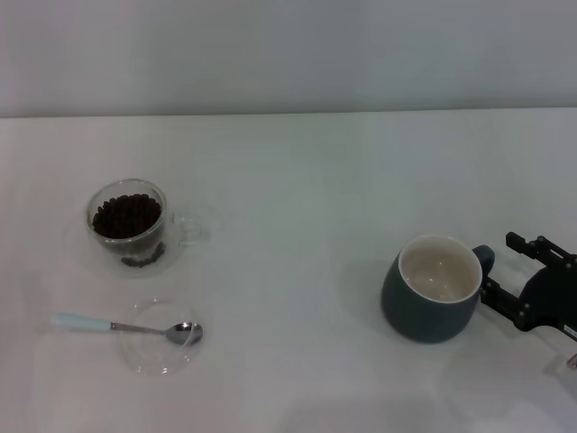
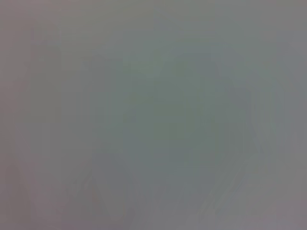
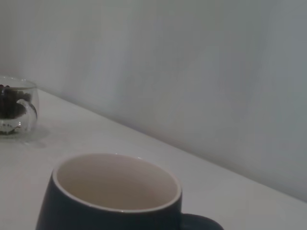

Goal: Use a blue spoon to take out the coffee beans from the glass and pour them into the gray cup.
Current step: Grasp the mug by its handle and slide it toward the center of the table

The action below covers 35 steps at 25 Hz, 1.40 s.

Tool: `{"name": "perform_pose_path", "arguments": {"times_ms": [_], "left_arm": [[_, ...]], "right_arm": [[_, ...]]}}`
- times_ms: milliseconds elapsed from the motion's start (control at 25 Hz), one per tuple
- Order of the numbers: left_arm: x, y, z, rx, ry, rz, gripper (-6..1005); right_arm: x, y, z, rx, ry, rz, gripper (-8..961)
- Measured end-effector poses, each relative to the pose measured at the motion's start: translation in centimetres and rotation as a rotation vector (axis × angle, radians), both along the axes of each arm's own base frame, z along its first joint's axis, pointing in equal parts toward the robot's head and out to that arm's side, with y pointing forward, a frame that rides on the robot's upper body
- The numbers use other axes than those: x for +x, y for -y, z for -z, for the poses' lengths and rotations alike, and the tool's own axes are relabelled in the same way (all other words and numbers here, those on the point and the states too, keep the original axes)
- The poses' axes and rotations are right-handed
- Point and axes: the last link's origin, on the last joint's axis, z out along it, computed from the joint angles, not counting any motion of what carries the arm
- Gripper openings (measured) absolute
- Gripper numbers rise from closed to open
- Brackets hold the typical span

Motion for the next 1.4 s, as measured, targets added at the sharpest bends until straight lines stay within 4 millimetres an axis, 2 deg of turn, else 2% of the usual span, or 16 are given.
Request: {"name": "perform_pose_path", "arguments": {"times_ms": [760,1400], "left_arm": [[0.1,-0.3,-0.3,0.004,-0.007,0.006,683],[0.4,-0.9,-0.2,0.001,-0.006,0.023,682]], "right_arm": [[-1.7,0.1,1.3,-0.035,-0.132,-0.011,617],[-3.2,0.0,3.0,-0.170,-0.194,-0.035,617]]}}
